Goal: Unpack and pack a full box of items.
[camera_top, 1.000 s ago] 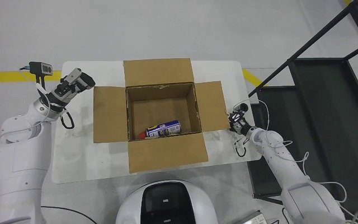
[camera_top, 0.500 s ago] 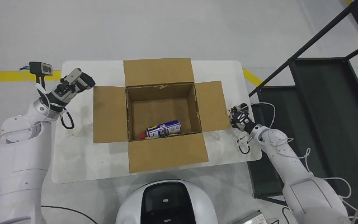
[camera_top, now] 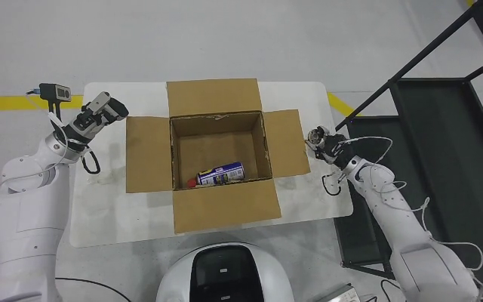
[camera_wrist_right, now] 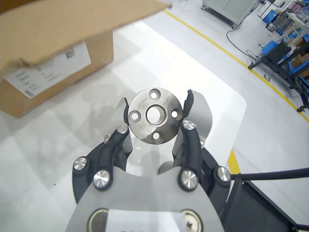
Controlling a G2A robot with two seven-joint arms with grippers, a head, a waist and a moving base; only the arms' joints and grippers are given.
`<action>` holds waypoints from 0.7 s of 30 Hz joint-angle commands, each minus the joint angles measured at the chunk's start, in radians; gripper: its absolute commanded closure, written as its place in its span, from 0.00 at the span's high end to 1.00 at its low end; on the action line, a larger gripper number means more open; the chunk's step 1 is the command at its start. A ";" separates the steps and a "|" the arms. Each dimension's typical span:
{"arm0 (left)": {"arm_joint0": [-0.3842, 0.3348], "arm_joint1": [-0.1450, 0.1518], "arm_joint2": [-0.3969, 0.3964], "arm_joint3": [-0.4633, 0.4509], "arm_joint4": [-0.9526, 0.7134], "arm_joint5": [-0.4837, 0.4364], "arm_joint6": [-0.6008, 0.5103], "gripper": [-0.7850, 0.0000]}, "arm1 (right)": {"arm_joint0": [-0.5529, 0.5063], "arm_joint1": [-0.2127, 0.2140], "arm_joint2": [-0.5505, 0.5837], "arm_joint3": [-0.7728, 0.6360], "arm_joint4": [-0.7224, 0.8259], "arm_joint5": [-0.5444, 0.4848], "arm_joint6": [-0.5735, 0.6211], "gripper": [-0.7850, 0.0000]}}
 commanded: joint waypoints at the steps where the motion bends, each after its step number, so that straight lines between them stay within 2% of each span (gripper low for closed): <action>1: 0.000 0.000 0.000 0.000 0.000 0.000 0.000 1.00 | -0.119 0.036 0.104 -0.283 0.043 -0.057 0.078 0.00; 4: 0.000 0.000 0.000 0.000 0.000 0.000 0.000 1.00 | -0.352 0.066 0.280 -0.676 0.175 -0.093 0.296 0.00; 6: 0.000 0.000 0.000 0.000 0.000 0.000 0.000 1.00 | -0.464 0.071 0.350 -0.853 0.252 -0.074 0.413 0.00; 21: 0.000 0.000 0.000 0.000 0.000 0.000 0.000 1.00 | -0.464 0.071 0.350 -0.853 0.252 -0.074 0.413 0.00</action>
